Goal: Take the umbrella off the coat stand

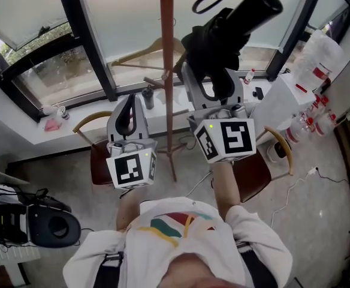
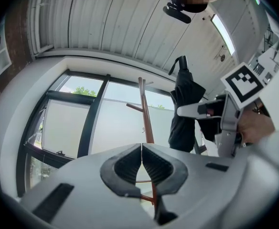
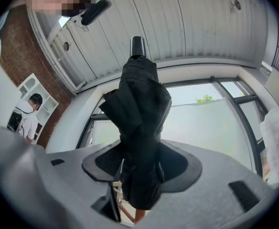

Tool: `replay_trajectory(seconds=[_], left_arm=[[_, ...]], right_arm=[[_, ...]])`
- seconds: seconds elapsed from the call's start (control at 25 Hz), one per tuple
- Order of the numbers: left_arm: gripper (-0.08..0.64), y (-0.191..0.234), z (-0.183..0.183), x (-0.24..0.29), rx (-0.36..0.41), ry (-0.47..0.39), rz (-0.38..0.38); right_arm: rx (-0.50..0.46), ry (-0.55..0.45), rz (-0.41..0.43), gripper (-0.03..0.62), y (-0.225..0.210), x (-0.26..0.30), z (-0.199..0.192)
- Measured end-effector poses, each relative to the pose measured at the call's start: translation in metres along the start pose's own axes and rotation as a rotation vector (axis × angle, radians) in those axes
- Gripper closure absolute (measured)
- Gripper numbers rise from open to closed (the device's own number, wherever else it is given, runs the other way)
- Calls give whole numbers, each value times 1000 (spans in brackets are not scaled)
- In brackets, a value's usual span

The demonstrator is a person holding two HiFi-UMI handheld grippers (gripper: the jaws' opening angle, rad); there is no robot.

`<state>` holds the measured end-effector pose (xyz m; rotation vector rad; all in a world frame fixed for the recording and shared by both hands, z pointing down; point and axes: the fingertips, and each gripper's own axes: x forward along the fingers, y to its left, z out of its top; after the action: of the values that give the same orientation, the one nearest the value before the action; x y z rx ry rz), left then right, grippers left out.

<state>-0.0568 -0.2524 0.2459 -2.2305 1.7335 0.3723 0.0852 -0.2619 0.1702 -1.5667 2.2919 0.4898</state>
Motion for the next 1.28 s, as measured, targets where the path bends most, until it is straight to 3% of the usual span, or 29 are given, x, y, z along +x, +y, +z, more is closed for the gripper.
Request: replay_trajectory(seconds=[0.6, 1.28], left_arm=[[552, -9, -29, -15, -30, 53, -5], [552, -16, -56, -13, -36, 107, -5]], right_arm=[[36, 216, -48, 368, 9, -54, -121], [124, 327, -54, 368, 6, -69, -168]])
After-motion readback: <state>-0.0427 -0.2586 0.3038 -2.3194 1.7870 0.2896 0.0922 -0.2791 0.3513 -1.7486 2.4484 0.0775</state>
